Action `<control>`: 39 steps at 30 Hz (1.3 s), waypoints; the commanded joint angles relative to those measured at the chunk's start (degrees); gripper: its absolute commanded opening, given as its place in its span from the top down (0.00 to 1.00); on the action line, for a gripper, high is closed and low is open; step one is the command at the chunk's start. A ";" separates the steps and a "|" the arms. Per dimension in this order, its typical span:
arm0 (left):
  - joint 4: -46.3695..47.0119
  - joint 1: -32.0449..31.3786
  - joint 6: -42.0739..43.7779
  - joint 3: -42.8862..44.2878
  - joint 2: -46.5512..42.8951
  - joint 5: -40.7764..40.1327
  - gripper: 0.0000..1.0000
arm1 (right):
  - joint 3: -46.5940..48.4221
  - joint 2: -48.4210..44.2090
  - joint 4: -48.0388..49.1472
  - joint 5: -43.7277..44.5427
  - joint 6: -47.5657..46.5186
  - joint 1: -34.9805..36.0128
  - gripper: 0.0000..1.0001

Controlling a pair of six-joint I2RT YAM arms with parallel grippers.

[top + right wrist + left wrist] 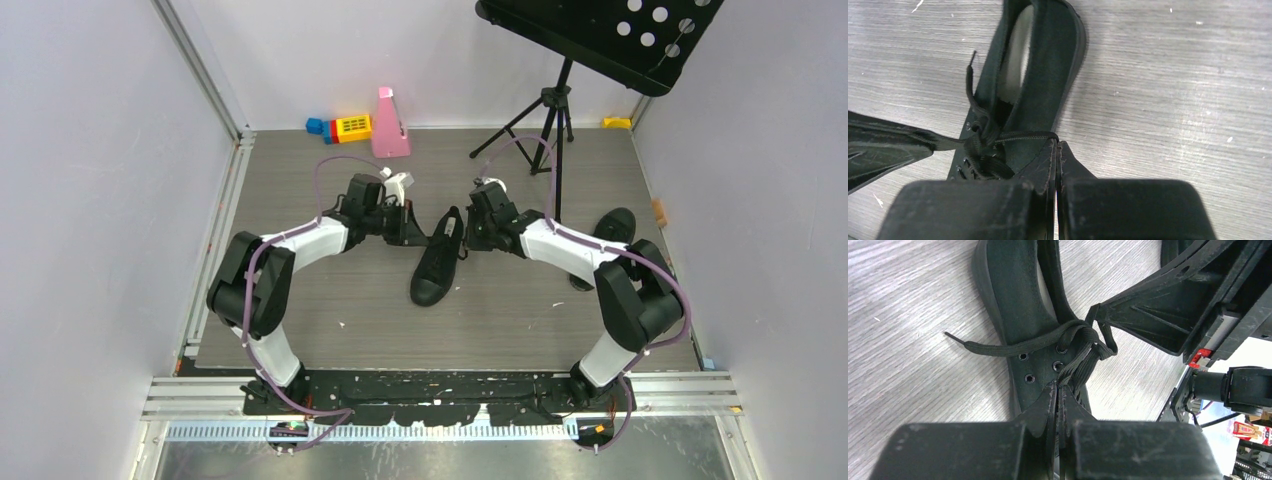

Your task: Tie the shoes

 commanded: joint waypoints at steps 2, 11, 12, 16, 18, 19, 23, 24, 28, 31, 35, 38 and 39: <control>-1.04 0.30 0.83 -0.17 -2.04 0.05 1.00 | -2.58 -2.97 3.78 4.50 9.00 0.27 1.00; -6.78 0.45 2.07 1.22 -0.93 -6.33 1.00 | -8.50 -4.66 6.68 10.59 21.20 0.57 1.00; -7.02 0.61 2.20 1.24 -0.71 -6.75 1.00 | -8.48 -4.53 6.96 10.25 21.06 0.68 1.00; -7.64 0.82 2.57 2.00 0.39 -7.24 1.00 | -7.90 -3.89 6.62 7.85 19.54 1.13 1.00; -8.54 0.82 2.85 2.52 1.30 -8.61 1.00 | -7.70 -3.92 5.78 7.47 18.90 1.28 1.00; -8.99 0.94 2.87 2.67 1.59 -9.44 1.00 | -7.65 -4.09 4.72 8.27 19.49 1.37 1.00; -9.08 1.44 2.53 2.70 2.59 -10.18 1.00 | -10.02 -5.73 3.50 10.96 22.44 1.54 1.00; -9.26 1.44 2.52 2.81 2.87 -10.65 1.00 | -10.73 -6.24 3.57 11.50 23.45 1.65 1.00; -10.48 1.44 2.78 3.92 4.60 -11.34 1.00 | -11.76 -6.60 2.01 14.92 25.91 2.48 1.00; -11.97 1.44 2.98 4.87 6.29 -12.93 1.00 | -10.82 -5.18 -1.81 18.18 28.18 2.69 1.00; -14.08 1.07 3.66 6.16 7.51 -15.97 1.00 | -10.27 -3.84 -2.27 19.45 28.50 3.11 1.00; -17.55 0.25 4.46 7.92 8.25 -21.61 1.00 | -8.18 -2.40 -5.39 23.36 29.80 3.71 1.00; -18.67 0.09 4.60 8.30 8.53 -22.95 1.00 | -7.12 -1.51 -7.18 24.62 30.20 3.92 1.00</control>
